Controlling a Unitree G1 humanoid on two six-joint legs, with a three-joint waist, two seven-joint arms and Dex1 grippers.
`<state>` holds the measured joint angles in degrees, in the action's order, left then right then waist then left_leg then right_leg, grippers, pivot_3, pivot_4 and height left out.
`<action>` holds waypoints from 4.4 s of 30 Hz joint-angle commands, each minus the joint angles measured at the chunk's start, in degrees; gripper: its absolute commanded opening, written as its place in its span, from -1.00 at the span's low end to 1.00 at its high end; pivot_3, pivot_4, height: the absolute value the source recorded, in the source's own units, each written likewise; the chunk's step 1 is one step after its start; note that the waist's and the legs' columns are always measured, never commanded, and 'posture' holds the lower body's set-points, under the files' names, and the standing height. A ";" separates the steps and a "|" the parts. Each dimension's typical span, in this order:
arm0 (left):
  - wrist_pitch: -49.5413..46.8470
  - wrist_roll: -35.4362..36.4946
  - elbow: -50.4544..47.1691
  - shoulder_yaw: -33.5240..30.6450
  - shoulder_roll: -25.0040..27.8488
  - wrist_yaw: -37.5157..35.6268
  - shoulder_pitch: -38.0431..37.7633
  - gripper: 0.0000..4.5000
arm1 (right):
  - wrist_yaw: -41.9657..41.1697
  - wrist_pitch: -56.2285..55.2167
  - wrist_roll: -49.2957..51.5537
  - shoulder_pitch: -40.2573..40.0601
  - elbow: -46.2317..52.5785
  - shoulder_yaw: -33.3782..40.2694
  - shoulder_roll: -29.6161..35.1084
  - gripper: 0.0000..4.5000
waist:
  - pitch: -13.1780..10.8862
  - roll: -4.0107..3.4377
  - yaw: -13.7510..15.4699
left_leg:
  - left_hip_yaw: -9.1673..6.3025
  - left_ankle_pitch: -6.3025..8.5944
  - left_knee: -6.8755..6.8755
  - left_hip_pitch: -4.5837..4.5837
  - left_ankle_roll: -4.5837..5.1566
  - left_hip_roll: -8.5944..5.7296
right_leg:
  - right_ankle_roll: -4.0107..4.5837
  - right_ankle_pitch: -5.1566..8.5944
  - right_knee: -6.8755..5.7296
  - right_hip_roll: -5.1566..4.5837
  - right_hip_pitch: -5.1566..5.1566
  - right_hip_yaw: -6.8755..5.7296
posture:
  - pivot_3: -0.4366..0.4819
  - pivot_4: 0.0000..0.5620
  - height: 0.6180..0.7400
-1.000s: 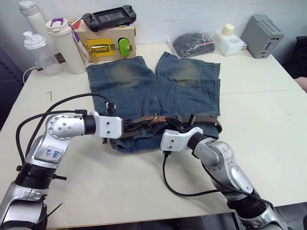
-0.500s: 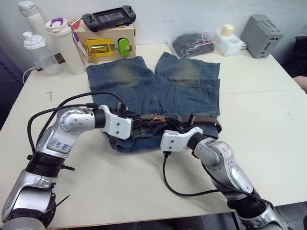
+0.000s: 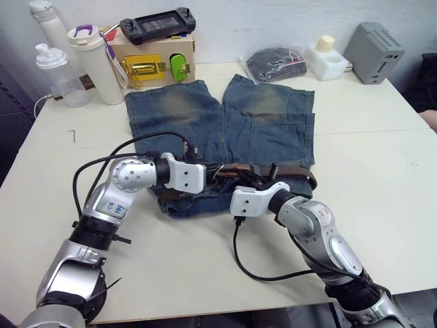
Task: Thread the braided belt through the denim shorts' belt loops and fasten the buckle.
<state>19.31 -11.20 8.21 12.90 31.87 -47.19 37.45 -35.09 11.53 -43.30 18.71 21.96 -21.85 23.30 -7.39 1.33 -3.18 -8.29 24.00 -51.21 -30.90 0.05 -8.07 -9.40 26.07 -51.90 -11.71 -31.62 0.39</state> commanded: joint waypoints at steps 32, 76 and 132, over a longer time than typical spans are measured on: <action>-3.16 -0.05 -1.13 4.14 -8.28 3.75 -4.61 -1.00 | -12.10 3.39 25.88 7.11 -0.34 11.08 15.94 0.79 | 0.66 0.04 1.60 | -0.43 0.01 -0.38 -0.30 0.06 -0.19 | 0.00 0.00 0.33 -0.14 0.28 -0.10 | -0.05 -0.47 -0.56; -4.58 3.48 -1.42 3.51 -7.77 1.41 -4.01 -1.00 | -11.13 7.64 27.55 2.38 8.04 11.00 16.63 0.04 | 0.66 0.04 1.64 | -0.44 0.02 -0.41 -0.33 0.08 -0.19 | 0.00 0.00 0.36 -0.12 0.27 -0.10 | -0.05 -0.47 -0.56; -34.84 23.37 -11.60 -3.77 1.43 -4.60 -17.03 -0.95 | -6.70 6.63 22.47 -3.23 8.21 9.66 14.47 -1.00 | 0.68 -0.01 1.72 | -0.49 0.03 -0.48 -0.35 0.10 -0.20 | 0.01 0.00 0.29 -0.10 0.27 -0.02 | -0.05 -0.47 -0.56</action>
<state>-17.99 15.48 -5.26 6.11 32.57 -50.70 21.27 -41.95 19.33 -21.06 16.63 27.08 -14.61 36.46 -6.71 1.32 -1.46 -8.76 24.04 -51.70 -31.24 0.16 -8.28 -9.39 26.08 -51.61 -11.82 -31.34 0.37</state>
